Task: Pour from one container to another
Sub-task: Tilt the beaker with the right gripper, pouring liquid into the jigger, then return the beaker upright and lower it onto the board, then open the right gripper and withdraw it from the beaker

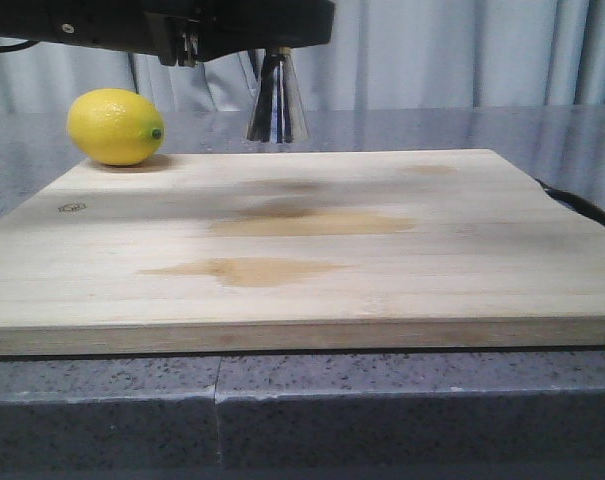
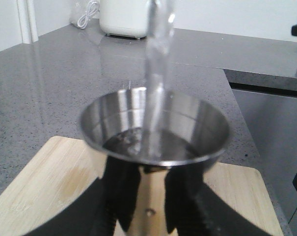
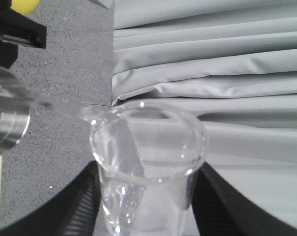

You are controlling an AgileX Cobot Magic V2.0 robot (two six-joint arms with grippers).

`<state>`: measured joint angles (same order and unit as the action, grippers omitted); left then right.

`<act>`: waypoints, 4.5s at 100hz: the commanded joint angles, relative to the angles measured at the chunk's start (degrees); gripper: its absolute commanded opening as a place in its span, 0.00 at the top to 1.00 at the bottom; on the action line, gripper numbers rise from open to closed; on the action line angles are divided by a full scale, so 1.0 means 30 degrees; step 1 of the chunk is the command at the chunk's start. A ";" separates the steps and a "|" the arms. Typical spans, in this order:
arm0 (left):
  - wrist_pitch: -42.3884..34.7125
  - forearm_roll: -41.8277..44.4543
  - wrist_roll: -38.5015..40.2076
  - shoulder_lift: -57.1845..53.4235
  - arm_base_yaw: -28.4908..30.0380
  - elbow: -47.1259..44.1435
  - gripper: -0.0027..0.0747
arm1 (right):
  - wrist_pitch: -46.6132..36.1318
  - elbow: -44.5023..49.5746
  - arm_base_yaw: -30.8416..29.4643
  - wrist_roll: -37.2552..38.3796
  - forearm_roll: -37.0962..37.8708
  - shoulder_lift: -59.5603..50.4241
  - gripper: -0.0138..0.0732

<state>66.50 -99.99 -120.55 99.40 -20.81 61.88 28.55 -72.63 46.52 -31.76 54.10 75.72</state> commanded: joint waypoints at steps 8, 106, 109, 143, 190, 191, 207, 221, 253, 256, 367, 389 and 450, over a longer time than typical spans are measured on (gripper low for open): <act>0.1838 -0.1495 -0.0036 -0.0893 -0.0209 0.0387 0.68 | -0.0892 -0.0716 0.0001 -0.0092 0.1337 -0.0499 0.52; 0.1838 -0.1495 -0.0036 -0.0893 -0.0209 0.0387 0.68 | -0.0995 -0.0534 -0.1674 1.3809 -0.0914 -0.1152 0.52; 0.1838 -0.1495 -0.0036 -0.0893 -0.0209 0.0387 0.68 | -0.1423 -0.0367 -0.2179 1.4050 -0.1387 -0.1269 0.52; 0.1838 -0.1495 -0.0036 -0.0893 -0.0209 0.0387 0.68 | -0.8087 0.4145 -0.9255 1.4479 -0.8003 -0.2520 0.52; 0.1838 -0.1495 -0.0036 -0.0893 -0.0209 0.0387 0.68 | -2.1864 1.1936 -1.2334 1.4942 -1.0434 -0.0815 0.52; 0.1838 -0.1495 -0.0036 -0.0893 -0.0209 0.0387 0.68 | -2.1917 1.1936 -1.2334 1.4942 -1.0434 -0.0730 0.52; 0.1838 -0.1495 -0.0036 -0.0893 -0.0209 0.0387 0.68 | -2.3132 1.1936 -1.2334 1.4942 -1.0506 0.1077 0.52; 0.1838 -0.1495 -0.0036 -0.0893 -0.0209 0.0387 0.68 | -2.4885 1.1936 -1.2334 1.4907 -1.0506 0.2622 0.52; 0.1838 -0.1495 -0.0036 -0.0893 -0.0209 0.0387 0.68 | -2.7353 1.1936 -1.2334 1.3387 -1.0506 0.5514 0.52; 0.1838 -0.1495 -0.0036 -0.0893 -0.0209 0.0387 0.68 | -2.7399 1.1936 -1.2334 1.3387 -1.0506 0.5663 0.52; 0.1838 -0.1495 -0.0036 -0.0893 -0.0209 0.0387 0.68 | -2.1066 1.1980 -1.2296 1.7600 -0.7959 0.2660 0.18; 0.1838 -0.1495 -0.0036 -0.0893 -0.0209 0.0387 0.68 | -1.3756 1.1980 -1.2182 2.4574 -0.2856 -0.0938 0.18; 0.1838 -0.1495 -0.0036 -0.0893 -0.0209 0.0387 0.68 | -0.1021 1.1980 -0.7987 2.5273 -0.3742 -0.8281 0.18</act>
<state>66.40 -99.99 -120.65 99.40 -20.81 61.88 24.08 -35.21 21.56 45.47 42.96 53.07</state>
